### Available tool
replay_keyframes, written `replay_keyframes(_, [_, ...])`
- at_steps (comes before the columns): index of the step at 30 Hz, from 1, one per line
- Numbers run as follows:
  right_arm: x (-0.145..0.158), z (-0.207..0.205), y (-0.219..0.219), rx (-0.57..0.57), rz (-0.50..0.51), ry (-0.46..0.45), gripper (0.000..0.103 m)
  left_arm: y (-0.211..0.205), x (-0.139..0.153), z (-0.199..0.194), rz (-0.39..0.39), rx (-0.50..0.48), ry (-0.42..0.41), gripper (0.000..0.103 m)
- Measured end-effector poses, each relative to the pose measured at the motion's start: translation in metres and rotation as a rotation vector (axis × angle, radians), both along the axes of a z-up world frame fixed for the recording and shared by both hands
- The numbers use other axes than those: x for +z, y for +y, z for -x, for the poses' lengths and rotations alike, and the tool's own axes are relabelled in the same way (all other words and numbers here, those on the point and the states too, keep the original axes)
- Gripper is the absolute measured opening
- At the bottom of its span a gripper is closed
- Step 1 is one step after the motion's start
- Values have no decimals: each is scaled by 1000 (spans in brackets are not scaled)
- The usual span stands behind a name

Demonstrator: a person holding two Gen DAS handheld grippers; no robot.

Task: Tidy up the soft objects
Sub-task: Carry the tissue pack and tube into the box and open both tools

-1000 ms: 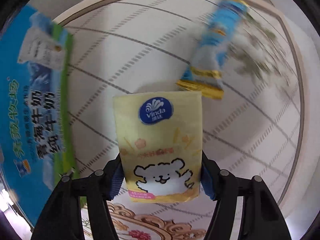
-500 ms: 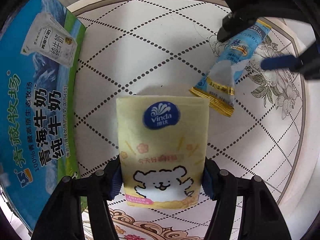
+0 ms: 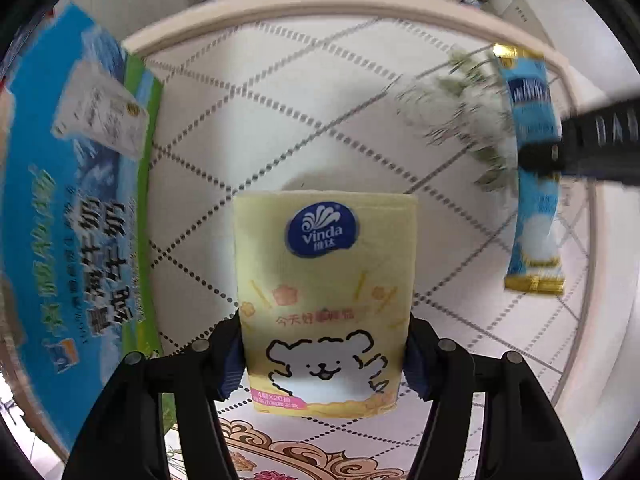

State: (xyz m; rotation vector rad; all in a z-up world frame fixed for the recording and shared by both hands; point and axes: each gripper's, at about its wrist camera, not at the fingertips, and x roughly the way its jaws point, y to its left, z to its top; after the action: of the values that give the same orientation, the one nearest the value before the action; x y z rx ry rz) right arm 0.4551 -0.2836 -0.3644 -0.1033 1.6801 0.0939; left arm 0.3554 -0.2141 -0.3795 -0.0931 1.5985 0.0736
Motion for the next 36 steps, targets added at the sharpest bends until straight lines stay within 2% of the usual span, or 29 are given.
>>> replay_keyframes(5, [36,33,-26,-54,-87,-52,16,-1,53,2,42,-21,-96,60])
replay_keyframes(9, [71,61,-30,-73,-155,-98,16,13,114,9,105,-20,-194,60])
replay_keyframes(11, [93,78,-28,-82,-198,-125,16,23,141,16,108,-28,-242,60])
replay_keyframes(15, [129,105,-8,-83,-260,-178,16,52,194,37,98,-50,-321,60])
replay_keyframes(19, [156,126,36,-68,-304,-217,16,92,228,59,70,-69,-371,61])
replay_keyframes(23, [179,153,85,-43,-336,-243,16,142,234,74,36,-54,-394,61])
replay_keyframes(27, [190,173,141,-12,-360,-247,16,189,235,88,46,-12,-388,61])
replay_keyframes(32, [190,183,200,24,-351,-240,16,240,228,101,32,6,-374,61])
replay_keyframes(36, [176,177,242,66,-287,-232,16,282,201,100,30,35,-309,61])
